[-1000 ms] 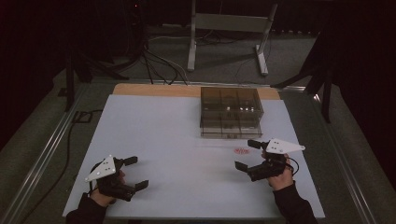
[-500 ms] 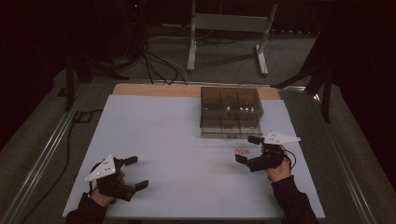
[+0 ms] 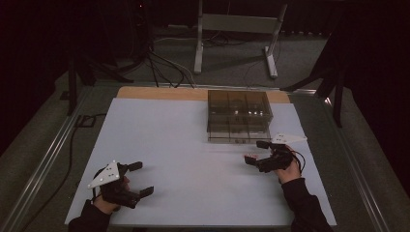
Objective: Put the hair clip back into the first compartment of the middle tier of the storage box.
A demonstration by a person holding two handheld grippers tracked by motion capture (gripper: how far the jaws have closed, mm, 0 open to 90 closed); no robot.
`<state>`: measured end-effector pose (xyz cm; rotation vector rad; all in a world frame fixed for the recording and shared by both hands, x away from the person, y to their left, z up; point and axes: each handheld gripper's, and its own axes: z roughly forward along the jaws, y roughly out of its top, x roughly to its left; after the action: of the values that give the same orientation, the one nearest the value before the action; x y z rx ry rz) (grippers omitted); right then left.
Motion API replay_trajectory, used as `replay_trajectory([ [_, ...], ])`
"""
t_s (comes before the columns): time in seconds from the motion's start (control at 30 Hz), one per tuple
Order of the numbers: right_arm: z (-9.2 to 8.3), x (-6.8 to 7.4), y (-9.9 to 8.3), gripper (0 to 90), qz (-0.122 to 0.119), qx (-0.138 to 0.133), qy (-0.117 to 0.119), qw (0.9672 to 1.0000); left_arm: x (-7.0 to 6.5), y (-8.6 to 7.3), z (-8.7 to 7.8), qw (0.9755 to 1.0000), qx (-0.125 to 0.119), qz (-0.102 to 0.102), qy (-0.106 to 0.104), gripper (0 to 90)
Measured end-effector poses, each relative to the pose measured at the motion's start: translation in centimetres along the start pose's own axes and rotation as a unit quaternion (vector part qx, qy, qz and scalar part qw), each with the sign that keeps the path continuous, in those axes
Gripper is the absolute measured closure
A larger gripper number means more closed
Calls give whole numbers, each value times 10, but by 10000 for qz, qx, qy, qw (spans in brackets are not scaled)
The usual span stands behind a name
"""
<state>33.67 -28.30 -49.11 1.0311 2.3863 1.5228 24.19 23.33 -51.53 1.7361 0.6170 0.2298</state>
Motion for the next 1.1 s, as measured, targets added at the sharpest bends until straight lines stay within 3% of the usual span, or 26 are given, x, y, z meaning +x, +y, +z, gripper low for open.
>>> replay_trajectory([
  [0.13, 4, -5, -3, 49, 1, 113, 32, 9999, 0, 0, 0, 10000, 4, -3, 3, 5],
  [0.3, 9, -10, -7, 84, 12, 492, -162, 9987, 0, 0, 0, 10000, 7, 1, 0, 5],
  [0.5, 13, -16, -9, 136, 227, 607, -257, 9976, 0, 0, 0, 10000, 11, -3, -3, 5],
  [0.57, 15, -19, -10, 220, 281, 698, -326, 9966, 0, 0, 0, 10000, 1, 1, -3, 5],
  [0.77, 22, -25, -13, 403, 152, 1015, -565, 9931, 1, 0, 0, 10000, -2, 3, 2, 5],
  [1.1, 29, -35, -15, 528, 107, 1195, -642, 9907, 1, 0, -1, 10000, -6, -8, -4, 5],
])
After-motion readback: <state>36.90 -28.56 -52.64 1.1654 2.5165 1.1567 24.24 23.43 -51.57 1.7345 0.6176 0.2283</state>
